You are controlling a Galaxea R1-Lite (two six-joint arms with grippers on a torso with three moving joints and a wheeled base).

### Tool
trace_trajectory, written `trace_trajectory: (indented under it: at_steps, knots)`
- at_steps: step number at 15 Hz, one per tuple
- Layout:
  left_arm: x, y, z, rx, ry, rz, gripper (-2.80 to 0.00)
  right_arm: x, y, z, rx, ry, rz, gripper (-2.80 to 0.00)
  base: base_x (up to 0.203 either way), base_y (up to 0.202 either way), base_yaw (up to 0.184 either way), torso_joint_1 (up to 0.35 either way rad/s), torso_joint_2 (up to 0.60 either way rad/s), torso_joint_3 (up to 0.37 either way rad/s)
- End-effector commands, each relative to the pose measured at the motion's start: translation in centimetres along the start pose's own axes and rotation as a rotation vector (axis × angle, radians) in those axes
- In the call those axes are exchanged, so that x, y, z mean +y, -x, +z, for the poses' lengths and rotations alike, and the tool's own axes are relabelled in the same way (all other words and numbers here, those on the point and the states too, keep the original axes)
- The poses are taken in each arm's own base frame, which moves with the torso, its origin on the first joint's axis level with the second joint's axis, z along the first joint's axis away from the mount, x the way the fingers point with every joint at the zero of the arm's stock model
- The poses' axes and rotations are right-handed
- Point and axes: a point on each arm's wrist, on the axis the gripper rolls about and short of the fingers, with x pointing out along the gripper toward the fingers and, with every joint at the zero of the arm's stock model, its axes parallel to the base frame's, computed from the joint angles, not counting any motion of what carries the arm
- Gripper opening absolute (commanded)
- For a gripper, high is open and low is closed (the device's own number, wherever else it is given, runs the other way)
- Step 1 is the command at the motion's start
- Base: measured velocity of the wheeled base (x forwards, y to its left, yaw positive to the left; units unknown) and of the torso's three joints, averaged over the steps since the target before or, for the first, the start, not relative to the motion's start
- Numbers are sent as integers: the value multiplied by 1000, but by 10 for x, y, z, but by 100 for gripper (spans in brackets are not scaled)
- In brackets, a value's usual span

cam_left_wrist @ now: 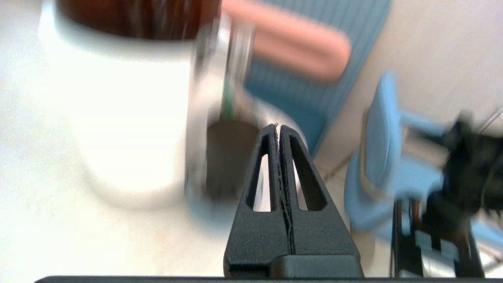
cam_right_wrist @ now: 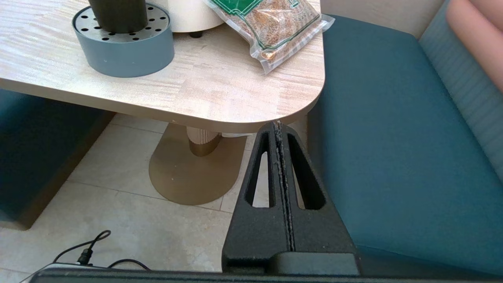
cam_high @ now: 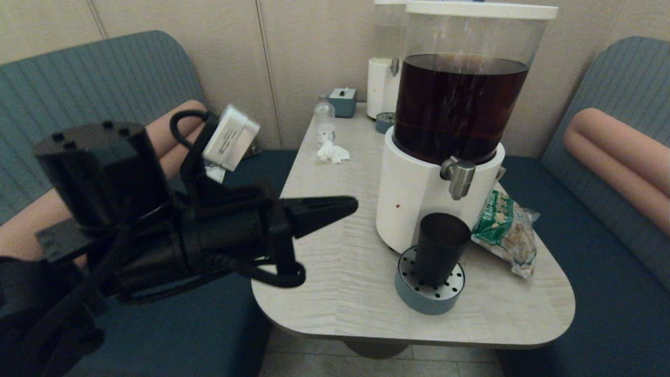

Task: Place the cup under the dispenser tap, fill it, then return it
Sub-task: Place the cup next to the water dispenser

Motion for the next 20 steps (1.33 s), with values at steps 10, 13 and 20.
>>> trace_trajectory:
  at_steps: [10,13,20]
  knots:
    - [44,-32,-98,48,-15,-78,-280,0,0,0,1,1,1,-280,0,0,0,0,0,0]
    - [55,-57,-107,42,-32,-122,0,0,0,0,1,1,1,-280,0,0,0,0,0,0]
    - [59,-69,-112,38,-51,-130,0,0,0,0,3,1,1,-280,0,0,0,0,0,0]
